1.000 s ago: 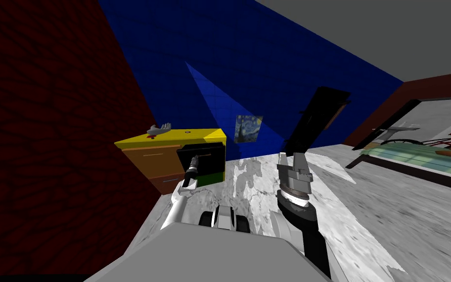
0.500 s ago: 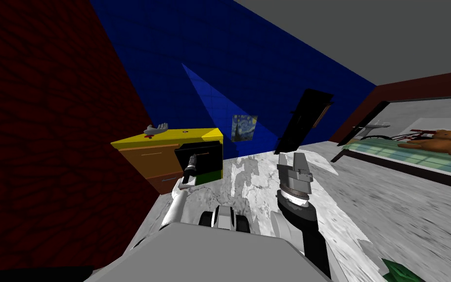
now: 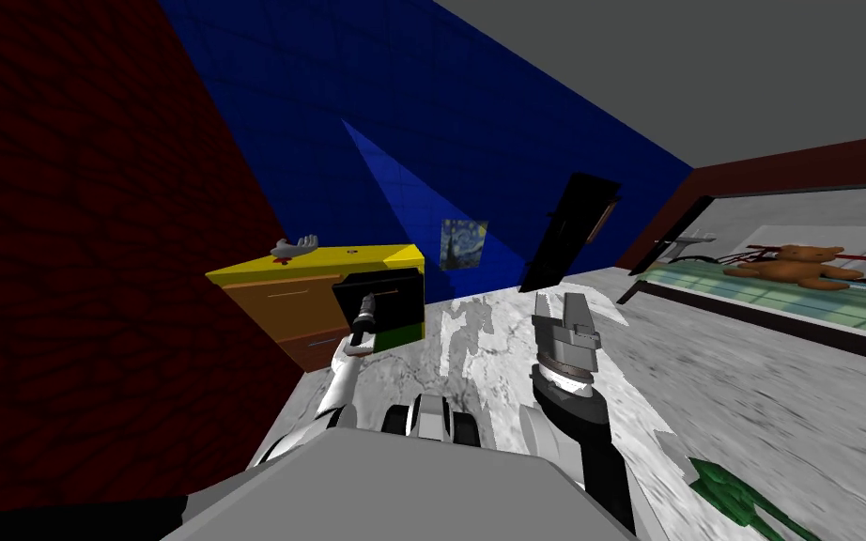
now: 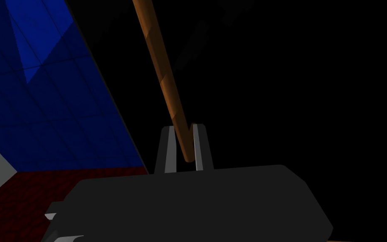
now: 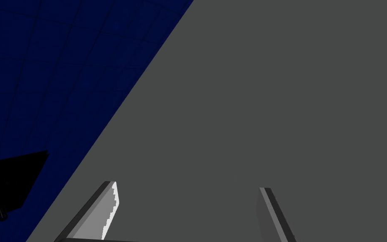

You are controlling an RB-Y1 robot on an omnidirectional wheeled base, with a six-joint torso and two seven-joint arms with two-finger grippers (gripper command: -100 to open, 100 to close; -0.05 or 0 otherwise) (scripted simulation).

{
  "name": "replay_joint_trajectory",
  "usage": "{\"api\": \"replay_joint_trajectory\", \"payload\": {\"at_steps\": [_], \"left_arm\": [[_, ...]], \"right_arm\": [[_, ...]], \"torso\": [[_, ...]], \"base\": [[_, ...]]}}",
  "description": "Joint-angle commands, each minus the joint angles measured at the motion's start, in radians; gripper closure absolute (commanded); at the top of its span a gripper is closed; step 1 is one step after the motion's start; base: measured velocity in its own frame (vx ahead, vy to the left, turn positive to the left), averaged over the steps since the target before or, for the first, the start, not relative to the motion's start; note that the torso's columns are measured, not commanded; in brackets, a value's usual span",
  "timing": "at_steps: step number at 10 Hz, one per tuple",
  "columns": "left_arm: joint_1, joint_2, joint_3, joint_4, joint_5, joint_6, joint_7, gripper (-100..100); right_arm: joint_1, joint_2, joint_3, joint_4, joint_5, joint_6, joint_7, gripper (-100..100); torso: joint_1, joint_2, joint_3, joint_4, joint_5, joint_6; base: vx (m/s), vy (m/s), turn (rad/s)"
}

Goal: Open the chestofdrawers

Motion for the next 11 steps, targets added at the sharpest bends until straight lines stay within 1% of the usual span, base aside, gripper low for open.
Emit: {"api": "replay_joint_trajectory", "payload": {"at_steps": [1, 2, 3, 4, 5, 6, 7, 8, 9, 11], "left_arm": [[-0.056, 0.012, 0.06, 0.056, -0.044, -0.023, 0.012, 100], [-0.066, 0.012, 0.086, 0.085, -0.044, -0.023, 0.012, 100], [-0.108, 0.021, 0.112, 0.113, -0.083, -0.041, 0.027, 100], [-0.122, 0.021, 0.14, 0.138, -0.083, -0.041, 0.027, 100], [-0.122, 0.021, 0.148, 0.15, -0.083, -0.041, 0.027, 100], [-0.164, 0.03, 0.18, 0.179, -0.123, -0.06, 0.042, 100], [-0.178, 0.03, 0.208, 0.215, -0.123, -0.06, 0.042, 100], [-0.173, 0.032, 0.193, 0.21, -0.116, -0.064, 0.037, 100], [-0.197, 0.04, 0.191, 0.211, -0.119, -0.036, 0.04, -100], [-0.22, 0.048, 0.186, 0.208, -0.121, -0.007, 0.041, -100]], "right_arm": [[0.0, 0.0, 0.0, 0.0, 0.0, 0.0, 0.0, 0], [0.0, 0.0, 0.0, 0.0, 0.0, 0.0, 0.0, 0], [0.0, 0.0, 0.0, 0.0, 0.0, 0.0, 0.0, 0], [0.0, 0.0, 0.0, 0.0, 0.0, 0.0, 0.0, 0], [0.0, 0.0, 0.0, 0.0, 0.0, 0.0, 0.0, 0], [0.0, 0.0, 0.0, 0.0, 0.0, 0.0, 0.0, 0], [0.0, 0.0, 0.0, 0.0, 0.0, 0.0, 0.0, 0], [0.0, 0.0, 0.0, 0.0, 0.0, 0.0, 0.0, 0], [0.0, 0.0, 0.0, 0.0, 0.0, 0.0, 0.0, 0], [0.0, 0.0, 0.0, 0.0, 0.0, 0.0, 0.0, 0]], "torso": [[0.001, -0.002, -0.001, 0.0, 0.0, -0.001], [0.0, 0.0, 0.0, 0.001, -0.001, 0.002], [-0.001, -0.001, 0.0, 0.001, -0.001, 0.001], [-0.005, 0.002, 0.001, 0.002, -0.002, 0.005], [-0.006, 0.0, 0.0, 0.002, -0.003, 0.004], [-0.003, -0.004, -0.002, 0.001, -0.002, 0.003], [-0.004, -0.003, -0.002, 0.001, -0.002, 0.006], [-0.005, -0.003, -0.002, 0.0, -0.001, 0.007], [-0.005, -0.005, -0.003, 0.0, -0.002, 0.007], [-0.006, -0.005, -0.003, 0.0, -0.001, 0.009]], "base": [[-0.102, -0.011, -0.092], [-0.101, -0.016, -0.082], [-0.153, -0.043, -0.105], [-0.135, -0.048, -0.066], [-0.053, -0.021, -0.016], [-0.097, -0.037, -0.096], [-0.101, -0.021, -0.059], [-0.039, -0.007, -0.018], [-0.033, -0.003, 0.001], [-0.048, -0.007, 0.002]]}}
